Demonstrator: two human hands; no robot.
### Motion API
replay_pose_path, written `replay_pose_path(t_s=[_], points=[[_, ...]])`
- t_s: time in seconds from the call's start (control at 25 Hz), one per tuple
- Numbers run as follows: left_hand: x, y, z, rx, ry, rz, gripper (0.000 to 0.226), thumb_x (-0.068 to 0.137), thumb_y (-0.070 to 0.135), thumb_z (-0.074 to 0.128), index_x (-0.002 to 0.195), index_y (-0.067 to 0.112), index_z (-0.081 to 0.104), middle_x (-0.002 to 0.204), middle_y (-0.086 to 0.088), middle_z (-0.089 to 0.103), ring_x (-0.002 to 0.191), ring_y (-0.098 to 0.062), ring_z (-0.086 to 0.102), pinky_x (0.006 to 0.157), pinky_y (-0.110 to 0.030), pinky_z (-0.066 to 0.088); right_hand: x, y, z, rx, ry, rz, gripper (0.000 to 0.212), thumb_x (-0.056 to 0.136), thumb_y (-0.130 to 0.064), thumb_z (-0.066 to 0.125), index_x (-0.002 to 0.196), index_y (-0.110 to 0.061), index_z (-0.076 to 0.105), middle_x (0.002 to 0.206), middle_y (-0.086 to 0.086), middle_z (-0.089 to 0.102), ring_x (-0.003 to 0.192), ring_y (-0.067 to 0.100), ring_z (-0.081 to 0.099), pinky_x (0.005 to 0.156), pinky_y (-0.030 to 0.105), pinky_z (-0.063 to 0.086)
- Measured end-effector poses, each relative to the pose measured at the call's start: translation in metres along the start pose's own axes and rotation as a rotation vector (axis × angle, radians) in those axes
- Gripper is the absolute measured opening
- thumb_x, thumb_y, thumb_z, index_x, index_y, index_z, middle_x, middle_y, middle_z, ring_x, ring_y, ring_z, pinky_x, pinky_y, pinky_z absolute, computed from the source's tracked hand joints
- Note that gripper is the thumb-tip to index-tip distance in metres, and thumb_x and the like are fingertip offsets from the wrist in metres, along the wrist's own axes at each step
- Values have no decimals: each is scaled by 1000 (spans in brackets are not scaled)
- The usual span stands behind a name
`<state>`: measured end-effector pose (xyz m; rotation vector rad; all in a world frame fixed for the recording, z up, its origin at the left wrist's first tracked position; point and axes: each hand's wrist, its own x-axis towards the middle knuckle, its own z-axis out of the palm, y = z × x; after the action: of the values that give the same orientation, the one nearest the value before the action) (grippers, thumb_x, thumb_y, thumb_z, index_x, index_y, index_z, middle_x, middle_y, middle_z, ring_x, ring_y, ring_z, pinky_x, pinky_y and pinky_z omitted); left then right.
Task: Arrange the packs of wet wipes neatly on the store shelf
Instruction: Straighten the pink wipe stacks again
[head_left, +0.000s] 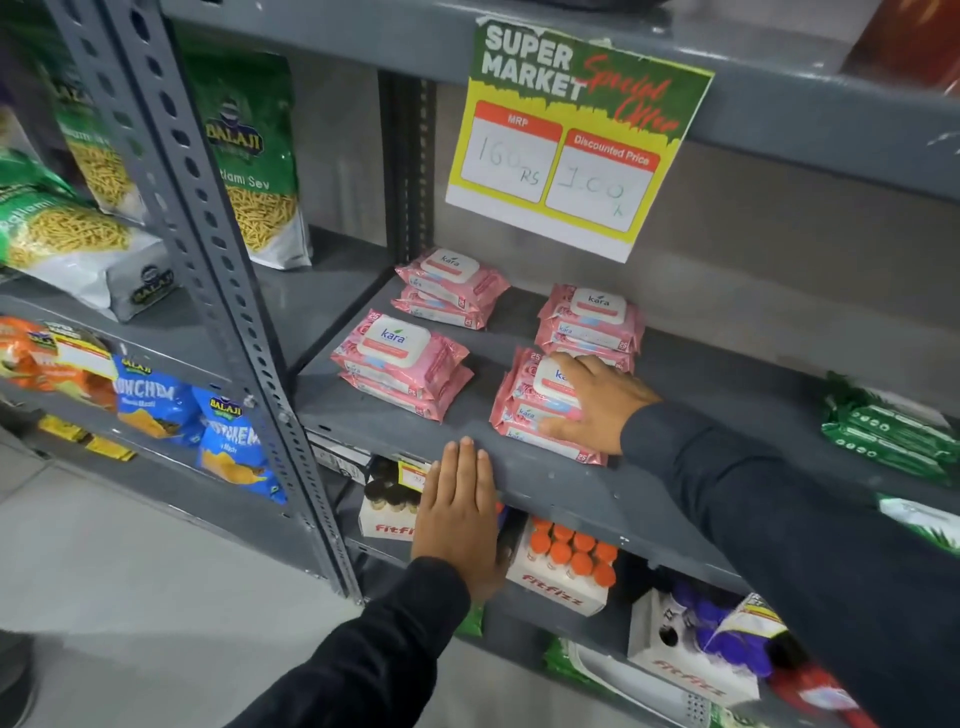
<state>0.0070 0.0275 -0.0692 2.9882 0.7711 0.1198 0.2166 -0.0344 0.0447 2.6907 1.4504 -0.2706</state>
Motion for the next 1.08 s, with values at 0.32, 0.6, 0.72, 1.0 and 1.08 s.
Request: replay_pose_path(t_s=[0.32, 0.6, 0.72, 1.0, 1.08], points=[[-3, -6, -12, -23, -6, 34, 98, 87, 49, 46, 145, 0, -17, 155, -22, -20, 141, -38, -20, 114, -47, -13, 7, -5, -11, 0, -133, 80, 136, 41, -56, 88, 148, -36, 7, 141, 6, 43, 122, 31, 51, 96, 46, 49], [-3, -8, -6, 2, 13, 27, 95, 91, 44, 44, 142, 0, -23, 155, -21, -19, 141, -38, -19, 112, -46, -15, 1, -4, -6, -33, -89, 109, 117, 53, -50, 82, 147, -27, 16, 127, 5, 53, 104, 28, 58, 87, 41, 54], [-3, -7, -6, 3, 1, 34, 96, 90, 45, 46, 143, 1, -21, 155, -22, -19, 141, -38, -19, 114, -47, -12, -3, -5, -7, -69, -102, 100, 116, 54, -49, 82, 147, -27, 15, 127, 6, 51, 101, 26, 57, 81, 39, 55], [-4, -7, -9, -14, 16, 43, 98, 89, 48, 46, 144, 1, -20, 155, -21, -20, 141, -38, -19, 113, -47, -13, -5, -14, -27, -171, -178, 73, 144, 41, -74, 78, 152, -34, -5, 160, 2, 19, 142, 30, 31, 106, 51, 40], [-3, -8, -8, -21, 23, 53, 99, 88, 50, 46, 144, 1, -19, 155, -20, -21, 141, -38, -19, 113, -47, -14, 2, -25, -42, -74, -144, 32, 140, 47, -73, 77, 153, -32, -5, 162, 1, 12, 147, 27, 22, 114, 51, 30]])
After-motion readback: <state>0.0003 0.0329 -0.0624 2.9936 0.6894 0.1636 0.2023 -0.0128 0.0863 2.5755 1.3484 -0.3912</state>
